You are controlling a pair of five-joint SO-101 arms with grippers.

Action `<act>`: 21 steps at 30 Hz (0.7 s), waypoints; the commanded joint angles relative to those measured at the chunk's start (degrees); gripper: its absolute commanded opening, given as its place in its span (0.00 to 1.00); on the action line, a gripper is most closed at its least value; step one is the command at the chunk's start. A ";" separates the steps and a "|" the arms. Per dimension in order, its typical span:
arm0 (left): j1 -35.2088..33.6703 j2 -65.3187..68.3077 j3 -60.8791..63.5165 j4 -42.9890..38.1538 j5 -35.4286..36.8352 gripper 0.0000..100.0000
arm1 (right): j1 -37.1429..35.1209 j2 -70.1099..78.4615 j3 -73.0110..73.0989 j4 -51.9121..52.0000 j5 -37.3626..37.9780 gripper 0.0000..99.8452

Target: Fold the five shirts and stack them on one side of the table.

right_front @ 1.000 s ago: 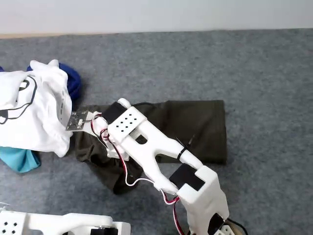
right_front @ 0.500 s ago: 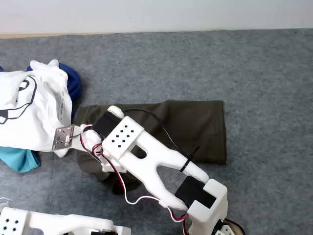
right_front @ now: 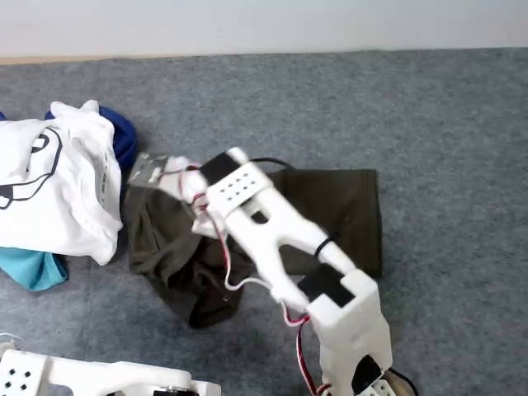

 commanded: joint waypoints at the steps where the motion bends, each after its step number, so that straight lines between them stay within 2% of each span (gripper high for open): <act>1: 0.26 -0.79 -0.22 -0.79 -0.35 0.10 | 4.09 0.84 -2.29 -1.71 0.18 0.01; 9: 0.26 -0.79 0.92 -0.88 -0.35 0.10 | 6.90 6.73 -9.14 2.33 0.18 0.01; 14: 0.26 -0.79 2.24 -0.88 -0.35 0.10 | 6.73 9.36 -16.79 7.87 0.09 0.12; 21: 0.26 -0.79 2.15 -0.88 -0.35 0.10 | 2.59 9.10 -33.14 19.47 -0.97 0.14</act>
